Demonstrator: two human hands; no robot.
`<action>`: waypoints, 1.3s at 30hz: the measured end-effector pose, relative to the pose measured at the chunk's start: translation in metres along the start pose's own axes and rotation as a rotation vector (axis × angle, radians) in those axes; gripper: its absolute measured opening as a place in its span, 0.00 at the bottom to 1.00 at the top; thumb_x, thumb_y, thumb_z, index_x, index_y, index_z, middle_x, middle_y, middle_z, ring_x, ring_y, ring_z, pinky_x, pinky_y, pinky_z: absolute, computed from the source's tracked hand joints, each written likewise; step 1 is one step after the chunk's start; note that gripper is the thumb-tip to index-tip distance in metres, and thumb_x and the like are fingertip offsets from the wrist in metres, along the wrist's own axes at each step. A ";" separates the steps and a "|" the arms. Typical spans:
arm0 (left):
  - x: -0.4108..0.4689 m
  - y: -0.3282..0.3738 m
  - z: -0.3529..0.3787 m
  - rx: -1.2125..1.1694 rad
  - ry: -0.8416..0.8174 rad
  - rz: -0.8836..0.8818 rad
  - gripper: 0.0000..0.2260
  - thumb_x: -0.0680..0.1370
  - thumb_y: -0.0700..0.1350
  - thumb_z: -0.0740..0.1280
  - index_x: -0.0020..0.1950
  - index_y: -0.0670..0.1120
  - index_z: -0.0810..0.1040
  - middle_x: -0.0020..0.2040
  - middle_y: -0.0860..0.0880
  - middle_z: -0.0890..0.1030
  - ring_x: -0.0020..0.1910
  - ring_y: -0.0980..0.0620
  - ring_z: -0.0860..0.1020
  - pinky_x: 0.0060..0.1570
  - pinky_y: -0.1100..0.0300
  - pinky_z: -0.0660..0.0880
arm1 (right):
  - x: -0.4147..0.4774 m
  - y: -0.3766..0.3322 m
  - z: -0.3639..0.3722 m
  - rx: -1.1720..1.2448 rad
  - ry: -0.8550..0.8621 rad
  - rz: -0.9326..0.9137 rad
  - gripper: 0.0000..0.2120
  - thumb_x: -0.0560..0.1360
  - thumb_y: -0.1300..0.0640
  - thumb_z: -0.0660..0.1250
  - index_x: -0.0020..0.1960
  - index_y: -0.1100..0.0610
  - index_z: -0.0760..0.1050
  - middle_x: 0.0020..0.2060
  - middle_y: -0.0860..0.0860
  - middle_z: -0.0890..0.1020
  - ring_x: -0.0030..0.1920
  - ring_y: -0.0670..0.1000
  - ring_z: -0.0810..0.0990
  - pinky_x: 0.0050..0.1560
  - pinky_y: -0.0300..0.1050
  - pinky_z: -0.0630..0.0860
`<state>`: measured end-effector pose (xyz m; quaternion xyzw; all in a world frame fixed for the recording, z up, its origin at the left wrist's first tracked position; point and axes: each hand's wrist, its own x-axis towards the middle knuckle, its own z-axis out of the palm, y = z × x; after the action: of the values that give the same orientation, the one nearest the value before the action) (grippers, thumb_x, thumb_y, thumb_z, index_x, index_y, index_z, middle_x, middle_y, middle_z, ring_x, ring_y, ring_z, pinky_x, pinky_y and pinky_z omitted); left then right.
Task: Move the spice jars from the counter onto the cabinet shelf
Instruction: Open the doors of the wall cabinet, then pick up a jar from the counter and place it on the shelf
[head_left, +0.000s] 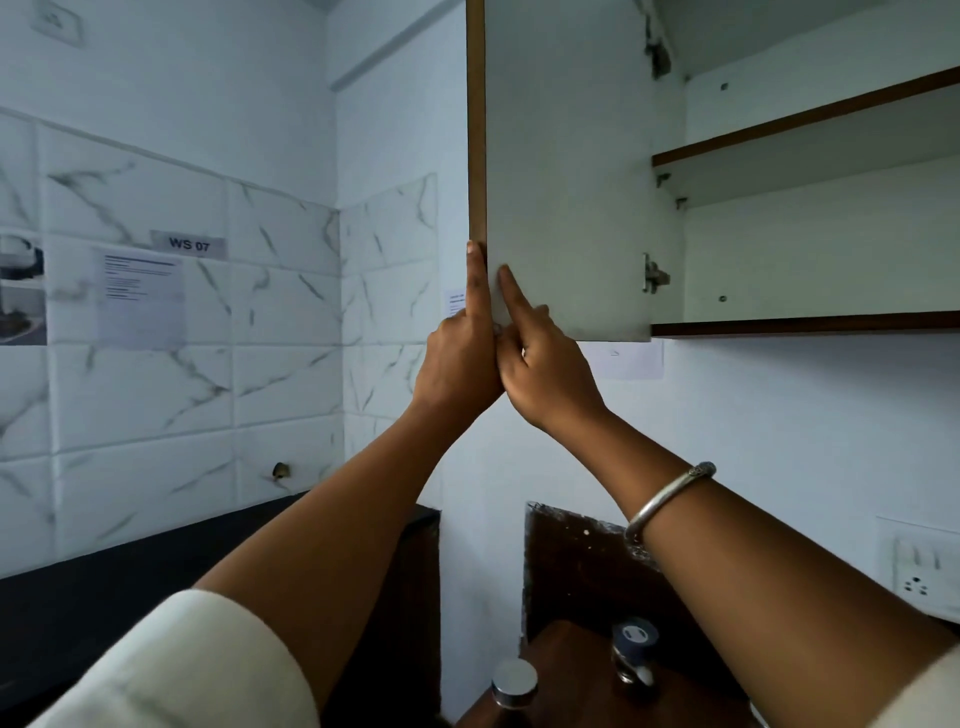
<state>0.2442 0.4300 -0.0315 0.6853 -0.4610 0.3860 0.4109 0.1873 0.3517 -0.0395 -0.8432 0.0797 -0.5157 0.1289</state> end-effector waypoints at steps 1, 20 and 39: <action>0.001 -0.009 0.000 -0.008 0.002 0.001 0.37 0.78 0.44 0.61 0.76 0.46 0.37 0.47 0.39 0.80 0.44 0.40 0.79 0.45 0.53 0.73 | 0.003 -0.001 0.009 -0.007 0.001 0.010 0.25 0.80 0.48 0.49 0.75 0.37 0.46 0.67 0.63 0.71 0.59 0.63 0.76 0.55 0.55 0.76; -0.066 -0.088 0.024 0.030 -0.279 0.100 0.41 0.76 0.42 0.65 0.77 0.49 0.37 0.60 0.42 0.73 0.46 0.45 0.79 0.47 0.50 0.78 | -0.072 0.018 0.116 0.163 0.086 0.098 0.32 0.77 0.47 0.47 0.77 0.53 0.41 0.77 0.55 0.50 0.77 0.53 0.45 0.75 0.56 0.55; -0.350 -0.164 0.162 -0.087 -1.216 -0.277 0.44 0.72 0.49 0.70 0.77 0.45 0.43 0.73 0.39 0.60 0.70 0.38 0.63 0.68 0.46 0.66 | -0.339 0.135 0.224 -0.121 -0.805 0.717 0.36 0.77 0.48 0.58 0.77 0.55 0.41 0.77 0.59 0.50 0.76 0.60 0.47 0.76 0.56 0.48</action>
<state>0.3270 0.4298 -0.4423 0.8186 -0.5344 -0.1489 0.1488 0.2328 0.3433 -0.4653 -0.8999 0.3363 -0.0703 0.2685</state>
